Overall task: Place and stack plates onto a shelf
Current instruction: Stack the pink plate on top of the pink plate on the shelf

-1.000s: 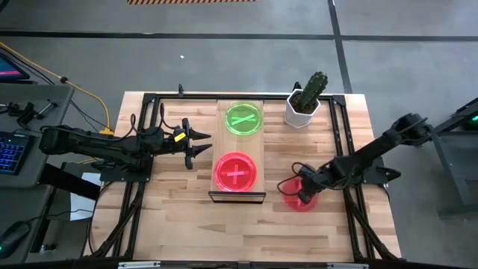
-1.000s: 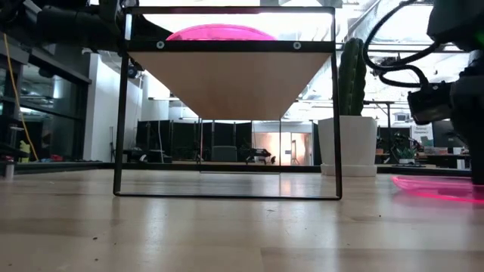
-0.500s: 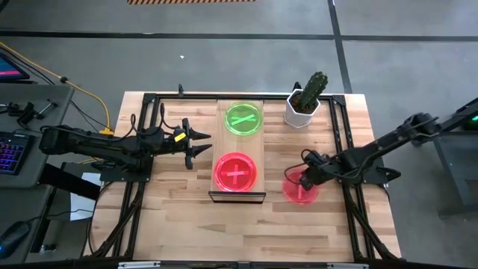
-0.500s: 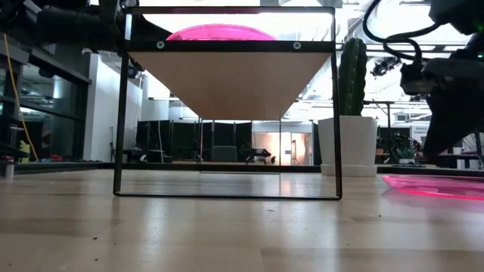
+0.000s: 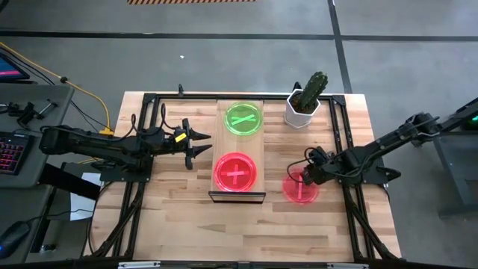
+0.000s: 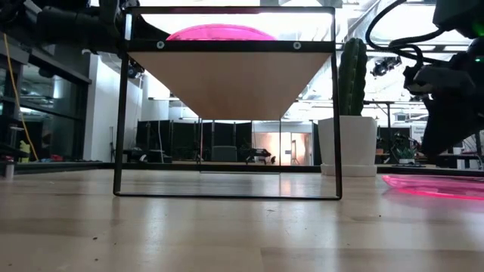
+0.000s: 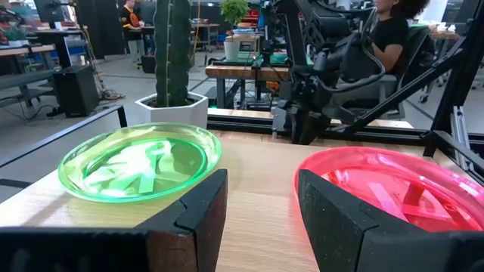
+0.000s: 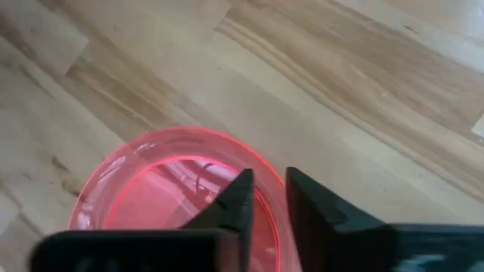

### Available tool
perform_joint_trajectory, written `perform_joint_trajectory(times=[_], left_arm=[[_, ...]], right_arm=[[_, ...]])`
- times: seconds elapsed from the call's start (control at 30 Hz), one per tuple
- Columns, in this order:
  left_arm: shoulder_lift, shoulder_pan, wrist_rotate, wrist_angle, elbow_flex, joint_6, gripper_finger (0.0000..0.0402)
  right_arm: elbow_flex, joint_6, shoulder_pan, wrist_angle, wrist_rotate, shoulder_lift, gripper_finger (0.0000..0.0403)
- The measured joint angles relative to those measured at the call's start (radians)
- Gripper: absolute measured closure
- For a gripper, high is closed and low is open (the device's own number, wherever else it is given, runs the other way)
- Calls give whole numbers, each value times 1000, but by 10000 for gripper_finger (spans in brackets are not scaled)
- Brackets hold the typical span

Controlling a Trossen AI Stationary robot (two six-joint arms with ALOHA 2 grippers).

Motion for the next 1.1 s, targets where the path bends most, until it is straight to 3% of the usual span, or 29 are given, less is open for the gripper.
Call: perform_joint_trajectory(times=[0.2,0.33,0.93,1.1], left_arm=[[0,0,0,0,0,0,250],[0,0,0,0,0,0,250],[0,0,0,0,0,-1,250],[0,0,0,0,0,-1,250]], right_arm=[[0,13,0,12,39,47,241],[0,4,0,33,25,85,210],[2,-22,1,102,-46,220,226],[2,-58,1,204,-44,225,226]])
